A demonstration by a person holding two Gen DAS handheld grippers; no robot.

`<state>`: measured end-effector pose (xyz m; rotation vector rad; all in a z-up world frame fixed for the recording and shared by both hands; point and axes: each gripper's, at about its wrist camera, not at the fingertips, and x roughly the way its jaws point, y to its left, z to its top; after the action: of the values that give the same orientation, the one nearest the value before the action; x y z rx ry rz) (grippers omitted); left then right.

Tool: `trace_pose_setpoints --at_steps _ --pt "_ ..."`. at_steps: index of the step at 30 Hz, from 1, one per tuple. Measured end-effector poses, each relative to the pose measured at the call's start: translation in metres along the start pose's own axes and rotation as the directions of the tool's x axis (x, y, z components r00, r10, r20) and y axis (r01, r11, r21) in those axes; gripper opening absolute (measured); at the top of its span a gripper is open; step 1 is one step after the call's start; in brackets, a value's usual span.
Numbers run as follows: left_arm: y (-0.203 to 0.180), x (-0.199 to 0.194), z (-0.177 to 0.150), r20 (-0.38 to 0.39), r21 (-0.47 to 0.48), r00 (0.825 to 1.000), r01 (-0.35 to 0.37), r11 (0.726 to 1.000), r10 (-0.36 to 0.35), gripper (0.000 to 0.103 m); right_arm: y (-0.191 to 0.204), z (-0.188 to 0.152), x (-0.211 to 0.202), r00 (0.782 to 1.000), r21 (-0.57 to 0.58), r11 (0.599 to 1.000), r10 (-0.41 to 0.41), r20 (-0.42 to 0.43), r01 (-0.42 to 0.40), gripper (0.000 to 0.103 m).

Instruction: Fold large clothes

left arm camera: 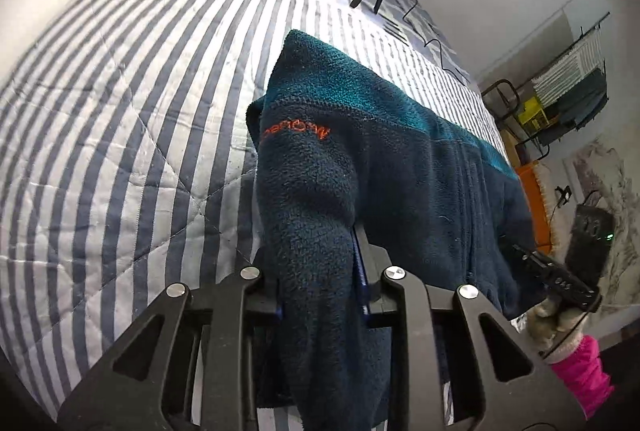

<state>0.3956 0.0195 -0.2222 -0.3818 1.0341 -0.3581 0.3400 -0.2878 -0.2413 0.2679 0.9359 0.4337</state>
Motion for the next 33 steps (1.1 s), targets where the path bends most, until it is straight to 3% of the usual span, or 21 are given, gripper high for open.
trace_pose_setpoints --at_steps 7,14,27,33 --pt "-0.027 -0.019 -0.005 0.029 0.05 1.0 0.007 0.999 -0.008 0.023 0.022 0.007 -0.037 0.997 -0.083 0.995 -0.051 0.061 0.056 0.023" --pt "-0.07 -0.011 0.01 0.043 0.123 0.998 0.034 0.992 -0.039 0.023 0.002 0.023 -0.072 0.987 -0.12 0.985 -0.114 0.114 0.127 0.022" --pt "-0.209 0.098 0.097 0.042 0.285 0.987 0.137 0.949 -0.155 0.022 -0.109 0.109 -0.124 0.933 -0.053 0.949 -0.294 0.206 0.311 0.022" --pt "-0.261 0.167 0.143 0.022 0.26 0.974 0.212 0.942 -0.225 0.022 -0.174 0.161 -0.137 0.882 0.006 0.913 -0.396 0.254 0.408 0.021"
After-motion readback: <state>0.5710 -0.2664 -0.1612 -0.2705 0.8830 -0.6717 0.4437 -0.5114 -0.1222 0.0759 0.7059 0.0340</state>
